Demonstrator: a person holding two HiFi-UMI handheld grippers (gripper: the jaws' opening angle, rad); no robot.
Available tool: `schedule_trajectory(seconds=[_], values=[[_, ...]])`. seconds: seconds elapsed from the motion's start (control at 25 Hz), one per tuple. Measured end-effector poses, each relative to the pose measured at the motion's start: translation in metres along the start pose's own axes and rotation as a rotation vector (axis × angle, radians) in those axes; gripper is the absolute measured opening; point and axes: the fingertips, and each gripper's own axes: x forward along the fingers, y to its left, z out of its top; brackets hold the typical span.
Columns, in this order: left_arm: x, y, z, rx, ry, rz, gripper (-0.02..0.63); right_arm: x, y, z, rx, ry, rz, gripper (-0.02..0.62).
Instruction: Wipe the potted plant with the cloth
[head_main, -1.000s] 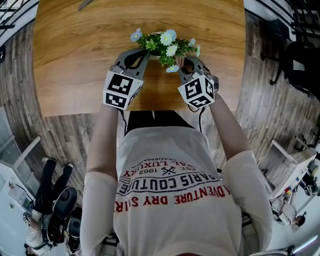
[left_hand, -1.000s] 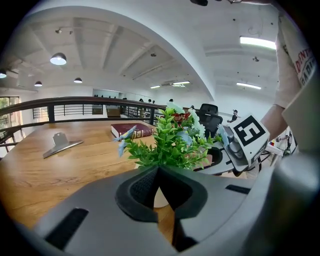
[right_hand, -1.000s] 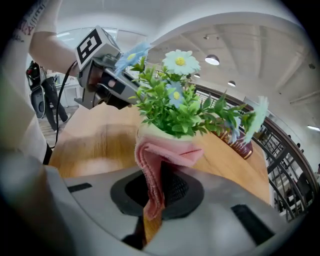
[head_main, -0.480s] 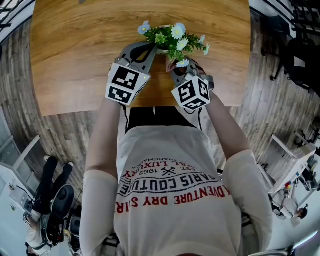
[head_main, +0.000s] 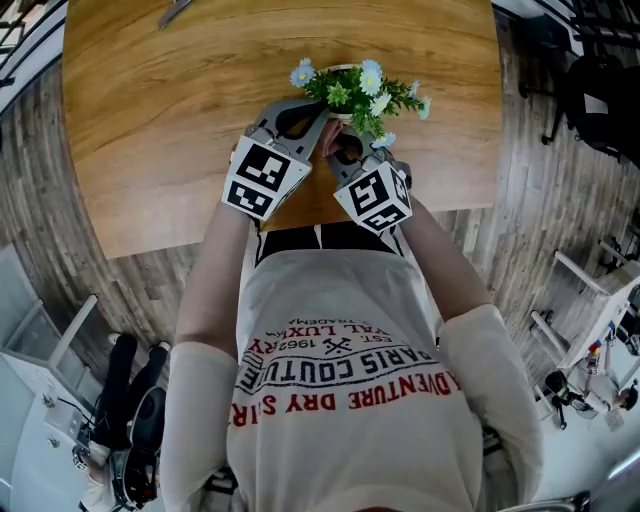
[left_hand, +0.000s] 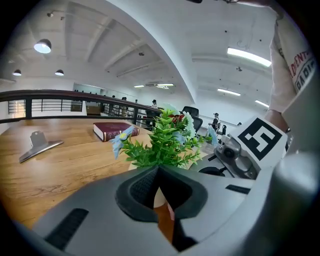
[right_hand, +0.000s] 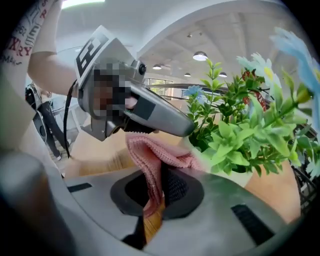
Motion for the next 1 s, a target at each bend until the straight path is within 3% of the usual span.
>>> schedule_trajectory(seconds=[0.2,0.32,0.68,1.0], values=[[-0.001,0.002,-0.001,-0.034,-0.015,-0.077,0.015,-0.010,0.001,0.001,0.101,-0.009,-0.025,0.037],[-0.002,0.003,-0.003,-0.013,-0.007,-0.082,0.015,-0.025,-0.002,-0.010,0.136,0.007,-0.052,0.036],[-0.004,-0.001,-0.003,-0.034,-0.013,-0.001,0.015,-0.082,-0.075,-0.061,0.177,0.088,-0.138,0.036],[0.005,-0.008,0.000,-0.118,-0.043,0.119,0.015,-0.084,-0.153,-0.073,0.180,0.109,-0.090,0.036]])
